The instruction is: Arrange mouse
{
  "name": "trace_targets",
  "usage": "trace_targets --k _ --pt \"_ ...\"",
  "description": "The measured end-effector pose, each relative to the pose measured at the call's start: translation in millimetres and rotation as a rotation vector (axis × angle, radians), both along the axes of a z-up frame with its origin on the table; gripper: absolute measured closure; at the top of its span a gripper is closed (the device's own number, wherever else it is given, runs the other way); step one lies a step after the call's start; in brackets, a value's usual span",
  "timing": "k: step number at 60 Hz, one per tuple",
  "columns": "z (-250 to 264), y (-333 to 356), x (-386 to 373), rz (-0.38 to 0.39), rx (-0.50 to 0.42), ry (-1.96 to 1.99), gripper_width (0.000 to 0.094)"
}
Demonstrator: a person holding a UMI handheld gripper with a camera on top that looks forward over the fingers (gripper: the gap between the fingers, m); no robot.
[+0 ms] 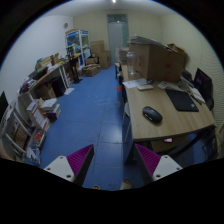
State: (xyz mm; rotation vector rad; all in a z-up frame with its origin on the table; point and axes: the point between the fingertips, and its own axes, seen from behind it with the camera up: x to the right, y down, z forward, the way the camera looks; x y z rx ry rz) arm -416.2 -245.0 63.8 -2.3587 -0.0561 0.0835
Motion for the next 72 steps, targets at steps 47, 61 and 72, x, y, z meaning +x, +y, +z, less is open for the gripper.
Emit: trace_targets --k 47,61,72 --pt "-54 117 161 0.057 0.084 -0.081 0.0112" --pt "-80 161 179 0.102 0.124 -0.031 0.0117" --pt "-77 197 172 0.111 0.198 -0.027 0.0144"
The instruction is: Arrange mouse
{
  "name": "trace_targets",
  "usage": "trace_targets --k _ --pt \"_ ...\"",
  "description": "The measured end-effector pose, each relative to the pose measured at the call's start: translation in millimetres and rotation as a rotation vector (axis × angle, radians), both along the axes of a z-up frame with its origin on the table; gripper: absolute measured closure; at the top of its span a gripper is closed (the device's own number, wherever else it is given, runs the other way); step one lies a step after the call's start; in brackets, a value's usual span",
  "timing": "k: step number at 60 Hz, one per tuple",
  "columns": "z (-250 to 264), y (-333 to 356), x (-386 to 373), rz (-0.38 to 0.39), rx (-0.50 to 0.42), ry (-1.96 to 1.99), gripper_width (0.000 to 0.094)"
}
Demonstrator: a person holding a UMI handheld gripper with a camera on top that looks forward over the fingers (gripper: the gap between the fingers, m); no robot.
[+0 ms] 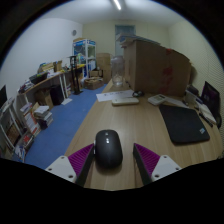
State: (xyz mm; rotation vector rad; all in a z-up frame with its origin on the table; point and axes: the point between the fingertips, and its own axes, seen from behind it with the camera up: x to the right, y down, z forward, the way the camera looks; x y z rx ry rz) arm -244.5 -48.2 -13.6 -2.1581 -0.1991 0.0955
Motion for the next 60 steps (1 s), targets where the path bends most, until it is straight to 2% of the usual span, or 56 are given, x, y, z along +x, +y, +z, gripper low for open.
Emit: trace_targets --k 4,5,6,7,9,14,21,26,32,37,45,51,55,60 --pt "0 10 -4 -0.004 0.02 -0.001 0.0228" --pt "-1 15 -4 -0.008 0.025 0.0 0.0212" --pt "0 17 -4 -0.015 0.028 0.0 0.0277" --pt "0 18 -4 -0.023 0.031 -0.002 0.0266" --pt "0 21 -5 -0.041 0.037 -0.009 0.0402" --pt "-2 23 -3 -0.102 0.012 -0.011 0.0453" --pt "-3 22 -4 -0.162 -0.102 0.004 0.0532" --pt "-3 22 -4 -0.152 -0.143 -0.007 0.0587" --pt "6 14 -4 -0.156 -0.197 0.009 0.0593" --pt "42 20 6 -0.158 -0.162 0.005 0.0592" --pt "130 57 42 -0.121 0.001 0.018 0.0594" --pt "183 94 110 -0.144 0.118 -0.006 0.0594" --pt "198 119 165 -0.161 0.174 -0.045 0.0597" --pt "193 142 224 -0.168 0.194 -0.079 0.0596"
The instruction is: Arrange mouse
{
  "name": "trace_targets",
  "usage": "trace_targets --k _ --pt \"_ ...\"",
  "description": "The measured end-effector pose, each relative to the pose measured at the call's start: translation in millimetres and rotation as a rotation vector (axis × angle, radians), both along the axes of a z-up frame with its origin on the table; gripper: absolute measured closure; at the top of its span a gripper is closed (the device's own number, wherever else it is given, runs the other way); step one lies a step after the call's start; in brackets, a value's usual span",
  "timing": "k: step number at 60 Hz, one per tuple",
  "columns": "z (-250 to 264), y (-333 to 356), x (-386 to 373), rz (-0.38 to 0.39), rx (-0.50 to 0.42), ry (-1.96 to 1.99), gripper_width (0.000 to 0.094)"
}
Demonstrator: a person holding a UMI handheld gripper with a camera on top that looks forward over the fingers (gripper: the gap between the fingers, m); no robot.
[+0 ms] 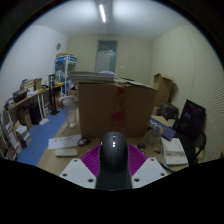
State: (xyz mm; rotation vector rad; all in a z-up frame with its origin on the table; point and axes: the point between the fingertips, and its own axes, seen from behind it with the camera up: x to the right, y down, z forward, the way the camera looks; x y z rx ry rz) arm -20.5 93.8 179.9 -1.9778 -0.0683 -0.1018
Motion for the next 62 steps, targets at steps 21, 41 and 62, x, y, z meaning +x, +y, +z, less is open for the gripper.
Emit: trace_targets --k 21,41,62 --pt "-161 14 78 0.057 -0.216 0.089 0.0595" --pt "-187 5 83 0.05 -0.314 0.077 0.0267" --pt "-103 -100 39 -0.032 -0.341 0.089 0.0109"
